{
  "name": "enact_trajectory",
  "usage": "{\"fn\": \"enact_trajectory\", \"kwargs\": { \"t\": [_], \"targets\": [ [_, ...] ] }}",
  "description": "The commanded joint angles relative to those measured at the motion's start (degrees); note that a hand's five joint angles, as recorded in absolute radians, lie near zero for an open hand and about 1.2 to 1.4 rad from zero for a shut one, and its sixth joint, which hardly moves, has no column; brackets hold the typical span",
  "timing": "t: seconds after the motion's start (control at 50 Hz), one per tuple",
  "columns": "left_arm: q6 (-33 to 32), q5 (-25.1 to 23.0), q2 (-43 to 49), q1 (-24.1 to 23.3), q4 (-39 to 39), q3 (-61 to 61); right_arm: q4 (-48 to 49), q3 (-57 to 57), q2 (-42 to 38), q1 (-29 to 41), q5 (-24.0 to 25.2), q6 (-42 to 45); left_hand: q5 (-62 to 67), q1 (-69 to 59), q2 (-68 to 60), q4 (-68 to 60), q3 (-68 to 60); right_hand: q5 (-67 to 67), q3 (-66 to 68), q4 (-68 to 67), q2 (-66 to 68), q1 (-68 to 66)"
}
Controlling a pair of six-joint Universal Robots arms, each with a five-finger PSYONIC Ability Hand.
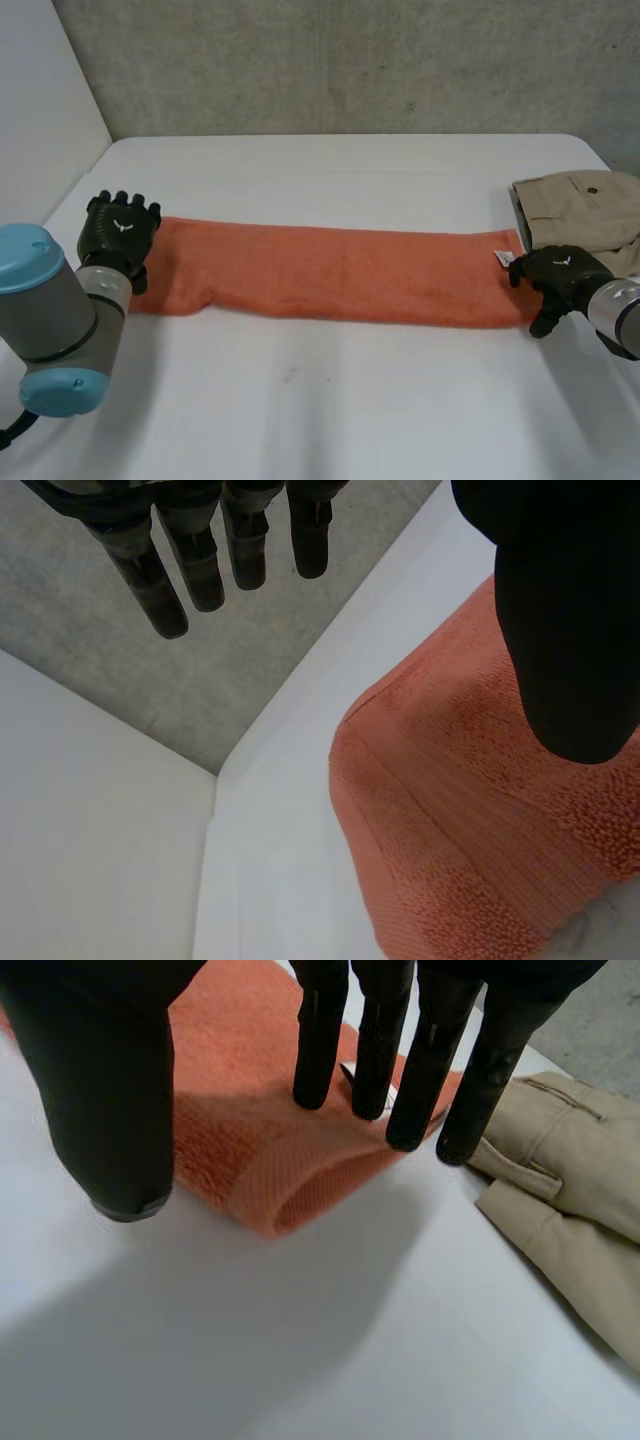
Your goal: Fold the laundry.
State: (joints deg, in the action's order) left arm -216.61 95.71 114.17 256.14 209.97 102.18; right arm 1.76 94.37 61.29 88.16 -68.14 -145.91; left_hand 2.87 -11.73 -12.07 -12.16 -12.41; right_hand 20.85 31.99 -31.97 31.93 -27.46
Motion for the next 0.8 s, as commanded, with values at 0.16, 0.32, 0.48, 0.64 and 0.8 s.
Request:
{"fn": "enact_trajectory", "kwargs": {
  "t": [0.16, 0.32, 0.48, 0.64, 0.8],
  "targets": [
    [-0.12, 0.18, 0.17, -0.03, 0.0, -0.05, 4.57, -1.03, -2.66, -1.14, -0.94, 0.01, -1.65, 0.51, 0.85, 0.94, 1.18, 49.15, 48.01, -48.03, 48.07, -52.54],
    [-0.04, 0.27, -0.53, 0.06, 0.0, 0.3, 4.92, 3.71, 5.5, -10.54, -0.5, 1.59, -1.81, 0.68, 1.02, 1.11, 1.35, 49.15, 48.01, -48.03, 48.07, -52.54],
    [-0.04, 0.27, -0.71, 0.06, 0.0, 0.39, 3.87, 3.72, 8.59, -22.15, -0.85, 15.11, -1.81, 0.68, 1.02, 1.11, 1.35, 49.15, 48.01, -48.03, 48.07, -52.54],
    [-0.04, 0.62, -1.85, -0.2, 0.0, 0.57, 2.81, -1.81, 12.71, -9.6, -1.03, 6.79, -1.81, 0.68, 1.02, 1.11, 1.35, 49.15, 48.01, -48.03, 48.07, -52.54],
    [0.05, 0.71, -3.43, 0.06, 0.0, 1.27, 3.34, -13.84, 9.04, 16.22, -7.43, 2.2, -1.81, 0.68, 1.02, 1.11, 1.35, 49.15, 48.01, -48.03, 48.07, -52.54]
  ]
}}
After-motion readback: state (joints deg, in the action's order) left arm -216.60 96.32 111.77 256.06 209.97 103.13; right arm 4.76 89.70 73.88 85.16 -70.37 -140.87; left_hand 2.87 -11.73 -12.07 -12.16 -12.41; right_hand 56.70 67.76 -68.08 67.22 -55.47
